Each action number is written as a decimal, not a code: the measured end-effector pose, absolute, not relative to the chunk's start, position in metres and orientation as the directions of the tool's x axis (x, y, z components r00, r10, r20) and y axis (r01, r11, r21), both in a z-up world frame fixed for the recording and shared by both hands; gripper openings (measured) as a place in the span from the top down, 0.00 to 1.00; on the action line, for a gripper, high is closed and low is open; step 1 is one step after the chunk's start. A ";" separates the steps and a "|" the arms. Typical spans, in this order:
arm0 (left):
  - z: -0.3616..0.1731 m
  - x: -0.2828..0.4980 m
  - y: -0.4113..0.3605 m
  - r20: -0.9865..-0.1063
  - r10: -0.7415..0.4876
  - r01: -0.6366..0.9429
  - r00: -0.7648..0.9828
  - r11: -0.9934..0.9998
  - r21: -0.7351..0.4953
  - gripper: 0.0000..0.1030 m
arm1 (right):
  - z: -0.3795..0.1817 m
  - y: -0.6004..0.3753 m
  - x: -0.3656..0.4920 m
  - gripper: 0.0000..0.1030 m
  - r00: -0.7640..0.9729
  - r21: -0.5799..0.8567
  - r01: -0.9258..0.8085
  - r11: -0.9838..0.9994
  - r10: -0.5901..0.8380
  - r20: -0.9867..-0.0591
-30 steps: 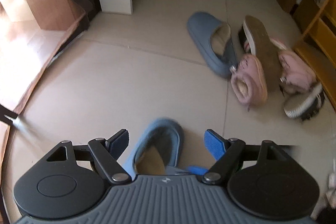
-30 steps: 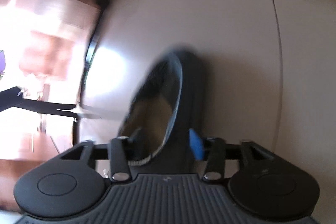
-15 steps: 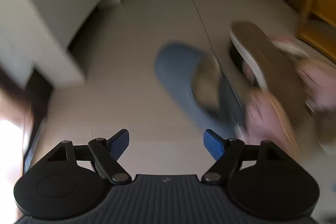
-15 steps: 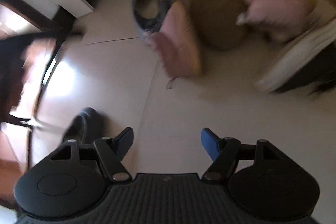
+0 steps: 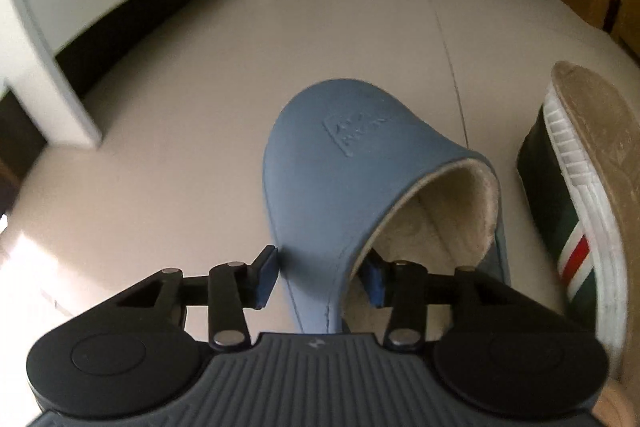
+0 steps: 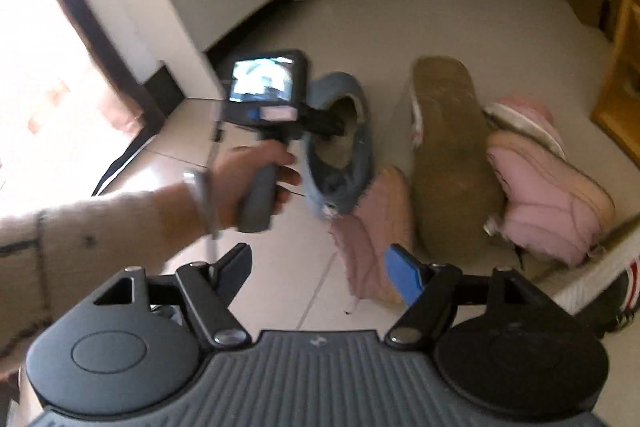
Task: Organize scattered shoes
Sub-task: 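Grasp a blue slipper with the left tool and set it beside the others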
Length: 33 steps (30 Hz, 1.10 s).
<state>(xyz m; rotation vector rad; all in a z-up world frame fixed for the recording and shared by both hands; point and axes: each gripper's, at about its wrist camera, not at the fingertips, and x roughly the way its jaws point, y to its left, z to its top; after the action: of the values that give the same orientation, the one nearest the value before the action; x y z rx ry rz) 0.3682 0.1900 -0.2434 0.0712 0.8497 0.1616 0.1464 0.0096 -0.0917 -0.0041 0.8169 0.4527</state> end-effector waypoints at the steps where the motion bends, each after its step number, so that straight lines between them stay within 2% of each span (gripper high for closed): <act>1: -0.244 0.364 0.188 -0.720 0.177 -0.105 0.671 0.984 0.144 0.58 | -0.087 0.013 0.144 0.30 0.620 0.134 -0.398 0.907 0.374 -0.689; 3: -0.244 0.360 0.187 -0.705 0.194 -0.110 0.683 0.980 0.163 0.70 | -0.079 0.017 0.144 0.32 0.656 0.092 -0.403 0.911 0.357 -0.665; 7: -0.243 0.350 0.177 -0.663 0.257 -0.109 0.703 0.960 0.256 0.80 | -0.063 0.016 0.145 0.32 0.700 0.081 -0.377 0.923 0.341 -0.628; 10: -0.242 0.342 0.180 -0.663 0.231 -0.095 0.712 0.967 0.236 0.89 | -0.061 0.013 0.147 0.32 0.703 0.100 -0.349 0.932 0.330 -0.630; 14: -0.242 0.344 0.185 -0.674 0.180 -0.065 0.716 0.979 0.192 0.89 | -0.061 0.007 0.140 0.32 0.704 0.108 -0.322 0.940 0.315 -0.636; 20: -0.222 0.321 0.196 -0.671 0.175 -0.040 0.721 0.977 0.211 0.89 | -0.054 0.003 0.134 0.32 0.718 0.120 -0.317 0.941 0.321 -0.617; 24: -0.197 0.295 0.207 -0.675 0.124 0.028 0.727 0.978 0.209 0.89 | -0.043 0.001 0.125 0.32 0.732 0.119 -0.321 0.940 0.326 -0.598; 31: -0.163 0.202 0.180 -0.692 -0.106 0.419 0.714 0.856 0.301 0.89 | -0.019 -0.012 0.103 0.32 0.770 0.124 -0.290 0.949 0.308 -0.558; 33: -0.158 0.177 0.175 -0.713 -0.184 0.512 0.677 0.814 0.276 0.89 | -0.013 -0.016 0.093 0.32 0.781 0.128 -0.278 0.952 0.302 -0.546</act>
<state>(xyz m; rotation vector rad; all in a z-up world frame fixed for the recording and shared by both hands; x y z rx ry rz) 0.1774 0.1746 -0.1581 0.4863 0.7294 -0.4085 0.0935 -0.0161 -0.0134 0.0408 0.5970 0.3132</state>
